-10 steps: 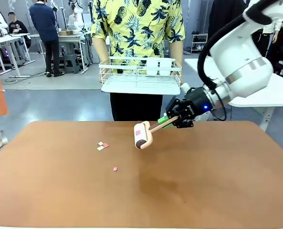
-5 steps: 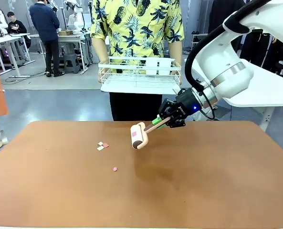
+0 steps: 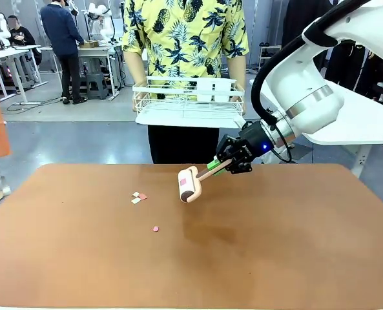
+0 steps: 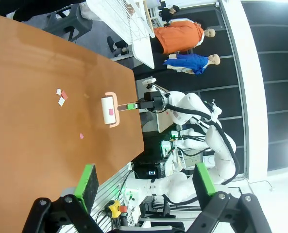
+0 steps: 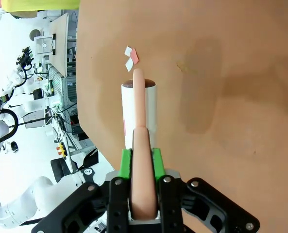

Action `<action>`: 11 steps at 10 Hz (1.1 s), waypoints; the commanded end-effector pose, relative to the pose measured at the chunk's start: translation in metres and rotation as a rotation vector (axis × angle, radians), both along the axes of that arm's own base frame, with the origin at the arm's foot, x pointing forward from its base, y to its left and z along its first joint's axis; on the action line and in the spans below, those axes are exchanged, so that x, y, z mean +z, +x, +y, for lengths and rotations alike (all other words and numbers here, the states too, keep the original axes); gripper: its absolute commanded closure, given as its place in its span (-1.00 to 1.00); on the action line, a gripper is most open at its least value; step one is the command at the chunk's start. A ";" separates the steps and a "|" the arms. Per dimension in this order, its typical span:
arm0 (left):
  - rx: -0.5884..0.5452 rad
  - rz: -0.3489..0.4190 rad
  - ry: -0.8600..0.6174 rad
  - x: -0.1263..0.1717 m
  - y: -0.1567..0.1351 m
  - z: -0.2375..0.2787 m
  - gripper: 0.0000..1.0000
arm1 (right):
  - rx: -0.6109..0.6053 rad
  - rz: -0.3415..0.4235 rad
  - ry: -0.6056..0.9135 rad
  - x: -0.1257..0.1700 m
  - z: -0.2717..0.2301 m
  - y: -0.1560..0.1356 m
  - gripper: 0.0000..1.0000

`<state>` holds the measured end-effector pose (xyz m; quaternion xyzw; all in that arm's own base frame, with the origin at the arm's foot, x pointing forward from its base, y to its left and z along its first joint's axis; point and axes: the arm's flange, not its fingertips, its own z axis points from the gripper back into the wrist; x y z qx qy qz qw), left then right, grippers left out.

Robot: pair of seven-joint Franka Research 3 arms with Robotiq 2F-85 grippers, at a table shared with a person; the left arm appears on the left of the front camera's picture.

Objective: Clean the table.
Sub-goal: Clean the table with the Lint Roller when the human lifts the Dish drying rack.

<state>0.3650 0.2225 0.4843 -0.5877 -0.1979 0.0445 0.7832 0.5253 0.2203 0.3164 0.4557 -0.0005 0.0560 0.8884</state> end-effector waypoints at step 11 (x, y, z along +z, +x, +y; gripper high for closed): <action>0.001 -0.011 -0.008 0.003 -0.002 0.002 -1.00 | -0.079 0.061 -0.117 -0.054 0.027 -0.067 0.58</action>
